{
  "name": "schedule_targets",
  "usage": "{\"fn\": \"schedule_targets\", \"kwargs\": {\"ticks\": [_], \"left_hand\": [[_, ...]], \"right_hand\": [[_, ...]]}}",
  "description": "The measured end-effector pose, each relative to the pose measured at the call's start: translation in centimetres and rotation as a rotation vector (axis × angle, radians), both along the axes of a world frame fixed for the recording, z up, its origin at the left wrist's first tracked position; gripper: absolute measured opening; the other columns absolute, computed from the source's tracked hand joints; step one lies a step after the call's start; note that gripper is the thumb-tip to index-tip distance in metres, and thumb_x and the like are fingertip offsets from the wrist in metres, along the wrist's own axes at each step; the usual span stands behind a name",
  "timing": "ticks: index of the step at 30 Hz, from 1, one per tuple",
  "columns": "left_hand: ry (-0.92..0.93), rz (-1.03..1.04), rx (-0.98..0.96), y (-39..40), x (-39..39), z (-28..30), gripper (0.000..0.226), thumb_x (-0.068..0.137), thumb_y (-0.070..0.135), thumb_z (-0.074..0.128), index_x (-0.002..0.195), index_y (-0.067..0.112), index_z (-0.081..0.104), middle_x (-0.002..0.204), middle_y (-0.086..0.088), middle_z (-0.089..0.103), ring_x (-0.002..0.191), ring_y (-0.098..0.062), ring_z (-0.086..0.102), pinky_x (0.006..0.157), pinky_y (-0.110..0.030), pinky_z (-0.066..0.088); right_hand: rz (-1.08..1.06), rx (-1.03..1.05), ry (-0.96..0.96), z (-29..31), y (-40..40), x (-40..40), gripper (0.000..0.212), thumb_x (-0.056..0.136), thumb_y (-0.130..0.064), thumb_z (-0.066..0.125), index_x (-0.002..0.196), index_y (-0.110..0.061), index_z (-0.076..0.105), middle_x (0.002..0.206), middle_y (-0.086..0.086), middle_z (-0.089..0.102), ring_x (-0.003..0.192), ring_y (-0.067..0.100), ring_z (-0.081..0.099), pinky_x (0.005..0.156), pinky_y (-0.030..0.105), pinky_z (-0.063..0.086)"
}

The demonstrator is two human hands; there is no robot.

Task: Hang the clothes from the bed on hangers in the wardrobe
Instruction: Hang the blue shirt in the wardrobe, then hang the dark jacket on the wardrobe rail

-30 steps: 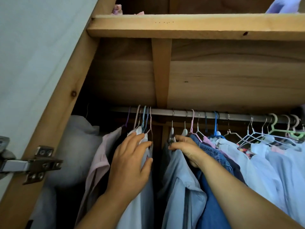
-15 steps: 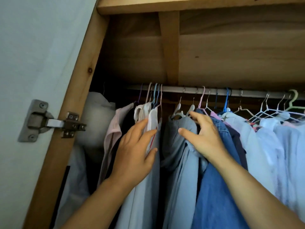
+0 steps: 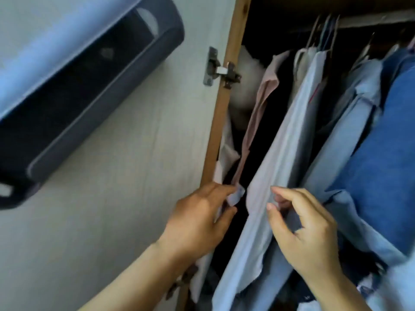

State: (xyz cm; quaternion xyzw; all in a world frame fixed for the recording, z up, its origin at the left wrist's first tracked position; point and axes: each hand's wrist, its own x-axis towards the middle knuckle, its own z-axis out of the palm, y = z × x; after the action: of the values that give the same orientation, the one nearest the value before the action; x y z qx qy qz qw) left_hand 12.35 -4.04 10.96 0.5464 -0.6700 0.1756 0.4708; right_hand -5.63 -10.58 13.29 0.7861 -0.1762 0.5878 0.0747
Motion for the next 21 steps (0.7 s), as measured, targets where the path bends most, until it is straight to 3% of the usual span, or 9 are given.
{"fn": "schedule_targets", "kwargs": {"ticks": [4,8,10,11,14,18,21], "left_hand": [[0.023,0.222,0.346,9.8,2.5,-6.0,0.06,0.078,0.064,0.019,0.128,0.041,0.043,0.116,0.015,0.058,0.101,-0.008,0.059,0.081,-0.026,0.048],[0.18,0.445,0.504,21.4,6.0,-12.1,0.051,0.083,0.059,0.028,0.13,0.045,0.043,0.115,0.02,0.059,0.108,-0.001,0.05,0.08,-0.014,0.04],[0.224,0.555,0.525,24.8,7.8,-14.3,0.05,0.082,0.057,0.029,0.127,0.043,0.046,0.109,0.02,0.062,0.107,-0.001,0.049,0.079,-0.015,0.041],[0.311,0.698,0.552,31.5,9.1,-16.8,0.049,0.082,0.057,0.03,0.125,0.042,0.049,0.105,0.02,0.063,0.101,-0.002,0.053,0.078,-0.018,0.043],[0.389,0.811,0.59,35.3,11.0,-18.7,0.051,0.078,0.059,0.031,0.115,0.038,0.058,0.09,0.02,0.064,0.078,-0.006,0.061,0.069,-0.024,0.05],[0.503,1.126,0.648,48.8,12.9,-21.8,0.057,0.075,0.057,0.027,0.12,0.037,0.056,0.101,0.015,0.064,0.092,-0.01,0.062,0.079,-0.026,0.047],[0.637,1.3,0.664,56.5,13.3,-23.6,0.047,0.073,0.055,0.035,0.107,0.037,0.062,0.087,0.015,0.066,0.081,-0.011,0.064,0.066,-0.023,0.046]], "right_hand": [[0.235,0.158,0.063,-7.1,5.6,4.7,0.023,0.083,-0.025,0.057,0.09,-0.008,0.071,0.071,-0.004,0.062,0.067,0.006,0.056,0.069,0.014,0.045],[0.481,0.246,0.175,-13.0,13.1,10.9,0.018,0.081,-0.026,0.058,0.089,-0.016,0.071,0.069,-0.013,0.059,0.063,0.001,0.055,0.067,0.013,0.044],[0.545,0.295,0.237,-14.6,15.5,12.4,0.021,0.08,-0.027,0.058,0.091,-0.015,0.071,0.07,-0.014,0.057,0.061,0.003,0.055,0.067,0.013,0.044],[0.684,0.331,0.299,-16.9,20.1,16.1,0.023,0.08,-0.028,0.058,0.092,-0.015,0.071,0.069,-0.014,0.057,0.061,0.004,0.055,0.067,0.014,0.045],[0.719,0.387,0.398,-18.2,22.9,18.4,0.028,0.078,-0.03,0.057,0.096,-0.015,0.071,0.067,-0.014,0.058,0.061,0.005,0.055,0.066,0.018,0.046],[0.969,0.402,0.584,-22.2,34.1,26.4,0.028,0.078,-0.036,0.055,0.104,-0.028,0.062,0.068,-0.014,0.056,0.06,0.005,0.054,0.063,0.02,0.046],[1.152,0.399,0.661,-23.9,42.2,30.5,0.03,0.075,-0.037,0.054,0.105,-0.031,0.055,0.069,-0.018,0.052,0.064,-0.001,0.049,0.062,0.015,0.043]]}}
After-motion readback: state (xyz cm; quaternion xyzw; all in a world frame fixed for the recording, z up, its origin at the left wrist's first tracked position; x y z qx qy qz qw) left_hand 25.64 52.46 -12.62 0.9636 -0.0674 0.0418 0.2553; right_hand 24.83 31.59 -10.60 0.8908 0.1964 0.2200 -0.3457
